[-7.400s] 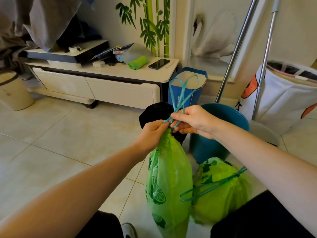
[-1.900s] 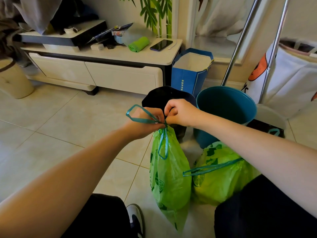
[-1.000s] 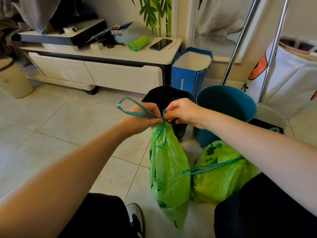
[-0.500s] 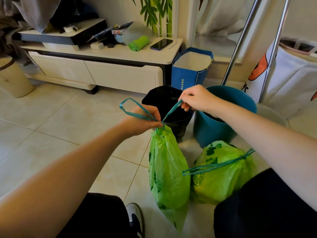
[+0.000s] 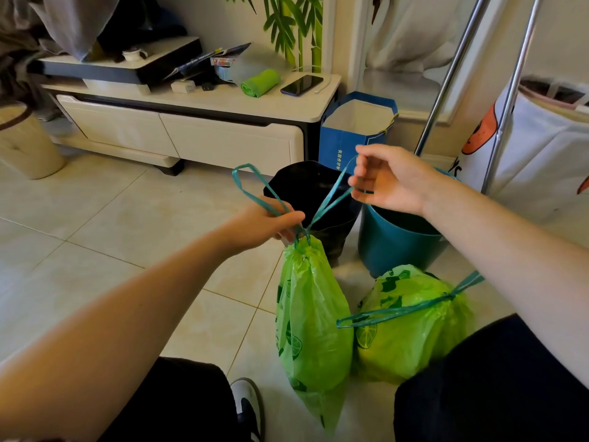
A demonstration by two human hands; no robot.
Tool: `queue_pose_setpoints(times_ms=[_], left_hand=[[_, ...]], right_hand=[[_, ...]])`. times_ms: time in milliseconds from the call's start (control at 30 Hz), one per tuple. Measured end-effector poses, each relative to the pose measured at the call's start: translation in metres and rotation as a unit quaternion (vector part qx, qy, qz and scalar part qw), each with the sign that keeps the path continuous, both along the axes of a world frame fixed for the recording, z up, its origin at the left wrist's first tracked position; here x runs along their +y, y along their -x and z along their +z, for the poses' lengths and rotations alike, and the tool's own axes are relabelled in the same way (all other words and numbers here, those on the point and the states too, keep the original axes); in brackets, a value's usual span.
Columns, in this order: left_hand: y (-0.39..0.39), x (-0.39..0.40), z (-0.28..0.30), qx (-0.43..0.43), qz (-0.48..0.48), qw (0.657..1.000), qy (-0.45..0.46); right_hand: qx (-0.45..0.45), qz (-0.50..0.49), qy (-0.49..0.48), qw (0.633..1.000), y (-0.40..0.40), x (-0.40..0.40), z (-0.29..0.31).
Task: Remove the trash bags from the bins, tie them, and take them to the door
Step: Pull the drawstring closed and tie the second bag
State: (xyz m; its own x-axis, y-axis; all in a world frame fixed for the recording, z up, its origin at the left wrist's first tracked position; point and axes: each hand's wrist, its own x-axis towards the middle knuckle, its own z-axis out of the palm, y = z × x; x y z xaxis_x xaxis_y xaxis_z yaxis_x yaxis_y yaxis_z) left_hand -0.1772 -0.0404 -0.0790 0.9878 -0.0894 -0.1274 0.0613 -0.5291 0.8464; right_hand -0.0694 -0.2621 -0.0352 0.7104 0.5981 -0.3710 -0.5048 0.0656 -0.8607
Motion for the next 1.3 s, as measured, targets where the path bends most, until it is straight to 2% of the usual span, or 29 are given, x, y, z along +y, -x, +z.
queue_pose_setpoints(times_ms=[67, 167, 300, 400, 533, 633, 700, 767, 833, 900, 967, 1100, 1200, 1300], left_hand=[[-0.001, 0.006, 0.006, 0.103, 0.019, 0.994, 0.026], [-0.004, 0.025, 0.022, 0.235, 0.085, 0.960, 0.130], [-0.007, 0.052, 0.043, 0.211, 0.232, 0.895, 0.316], [-0.007, 0.056, 0.055, 0.227, 0.231, 0.855, 0.405], [-0.010, 0.034, 0.067, 0.214, 0.160, 0.868, 0.418], [-0.015, 0.023, 0.076, 0.138, 0.101, 0.887, 0.429], [-0.016, 0.020, 0.083, 0.101, 0.077, 0.882, 0.455], [-0.017, 0.018, 0.085, 0.115, 0.066, 0.878, 0.460], [-0.014, 0.011, 0.084, 0.158, 0.050, 0.886, 0.433], [-0.014, 0.002, 0.081, 0.195, 0.048, 0.888, 0.413], [-0.014, -0.008, 0.079, 0.210, 0.049, 0.891, 0.399], [-0.020, -0.021, 0.075, 0.190, 0.044, 0.911, 0.363], [-0.026, -0.023, 0.070, 0.174, 0.045, 0.916, 0.359], [-0.028, -0.029, 0.070, 0.162, 0.055, 0.904, 0.391]], right_hand=[[0.046, 0.021, 0.050, 0.997, 0.000, -0.002, -0.003], [0.075, 0.018, 0.121, 0.990, -0.002, -0.008, -0.008], [0.083, -0.031, 0.090, 0.992, -0.003, -0.013, -0.001], [0.052, -0.047, 0.022, 0.997, 0.001, -0.005, 0.010], [0.003, -0.040, -0.052, 0.998, 0.014, 0.015, 0.029], [-0.019, -0.052, -0.088, 0.995, 0.020, 0.024, 0.037], [-0.030, -0.077, -0.109, 0.991, 0.023, 0.026, 0.040], [-0.071, -0.109, -0.107, 0.986, 0.025, 0.027, 0.042], [-0.148, -0.135, -0.065, 0.977, 0.027, 0.028, 0.044], [-0.242, -0.147, -0.001, 0.959, 0.031, 0.030, 0.046], [-0.352, -0.137, 0.055, 0.924, 0.038, 0.033, 0.047], [-0.554, -0.092, 0.152, 0.813, 0.052, 0.038, 0.043], [-0.635, -0.056, 0.183, 0.748, 0.061, 0.038, 0.041], [-0.662, -0.041, 0.196, 0.723, 0.063, 0.034, 0.038]])
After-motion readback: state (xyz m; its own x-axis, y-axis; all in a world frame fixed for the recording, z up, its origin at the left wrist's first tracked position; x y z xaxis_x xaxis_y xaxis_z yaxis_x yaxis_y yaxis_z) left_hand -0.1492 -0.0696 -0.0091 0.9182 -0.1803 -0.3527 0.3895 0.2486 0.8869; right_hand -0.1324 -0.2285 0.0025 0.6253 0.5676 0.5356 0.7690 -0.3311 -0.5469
